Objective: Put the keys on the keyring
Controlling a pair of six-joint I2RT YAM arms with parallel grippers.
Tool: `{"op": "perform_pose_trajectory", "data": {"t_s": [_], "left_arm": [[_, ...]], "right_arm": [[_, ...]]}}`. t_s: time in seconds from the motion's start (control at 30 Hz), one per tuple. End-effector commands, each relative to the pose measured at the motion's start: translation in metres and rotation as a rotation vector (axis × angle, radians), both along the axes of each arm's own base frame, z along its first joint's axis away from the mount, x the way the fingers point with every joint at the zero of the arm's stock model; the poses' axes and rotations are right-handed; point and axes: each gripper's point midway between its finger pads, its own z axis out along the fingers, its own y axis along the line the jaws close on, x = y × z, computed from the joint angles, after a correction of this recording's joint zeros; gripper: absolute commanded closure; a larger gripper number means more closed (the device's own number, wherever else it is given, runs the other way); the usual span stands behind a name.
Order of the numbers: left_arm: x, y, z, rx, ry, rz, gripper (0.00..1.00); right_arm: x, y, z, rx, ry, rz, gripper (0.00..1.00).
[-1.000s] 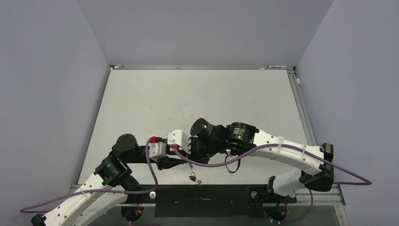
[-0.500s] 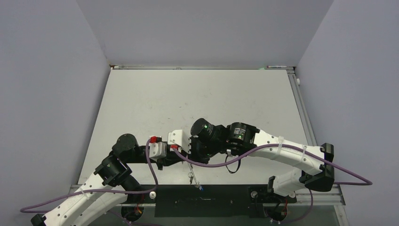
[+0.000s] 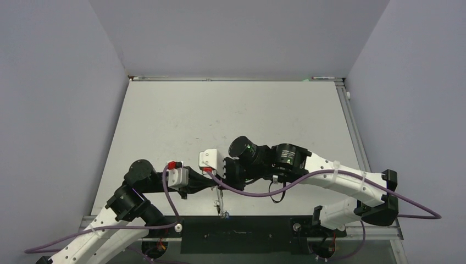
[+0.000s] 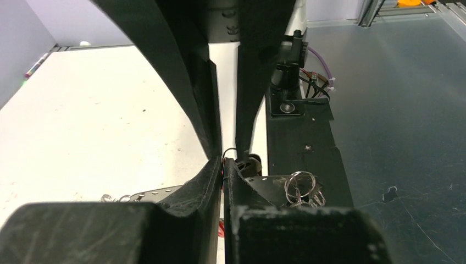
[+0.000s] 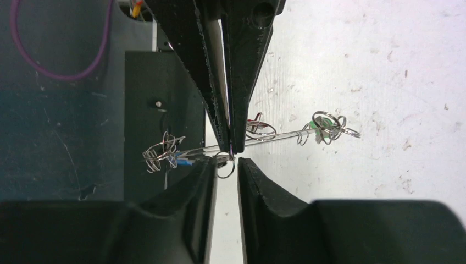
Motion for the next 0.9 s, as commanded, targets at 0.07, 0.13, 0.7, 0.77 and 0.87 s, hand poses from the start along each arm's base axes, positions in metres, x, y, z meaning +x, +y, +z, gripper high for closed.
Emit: {"op": "perform_pose_trajectory", "data": {"t_s": [0.07, 0.13, 0.7, 0.77, 0.87], "left_arm": [[0.007, 0.011, 0.031, -0.108, -0.041, 0.054, 1.0], [0.006, 0.013, 0.039, -0.145, -0.035, 0.054, 1.0], [-0.008, 0.022, 0.061, -0.263, -0.079, 0.011, 1.0], [-0.008, 0.022, 0.061, -0.264, -0.081, 0.01, 1.0], [-0.008, 0.023, 0.062, -0.266, -0.083, 0.013, 1.0]], "right_arm": [[0.001, 0.01, 0.051, 0.219, -0.065, -0.002, 0.59], [0.004, 0.009, 0.053, 0.233, -0.076, -0.017, 0.55], [0.023, 0.009, 0.071, 0.454, 0.018, -0.072, 0.65], [0.021, 0.011, 0.071, 0.465, 0.051, -0.058, 0.68], [0.016, 0.013, 0.069, 0.459, 0.079, -0.029, 0.72]]}}
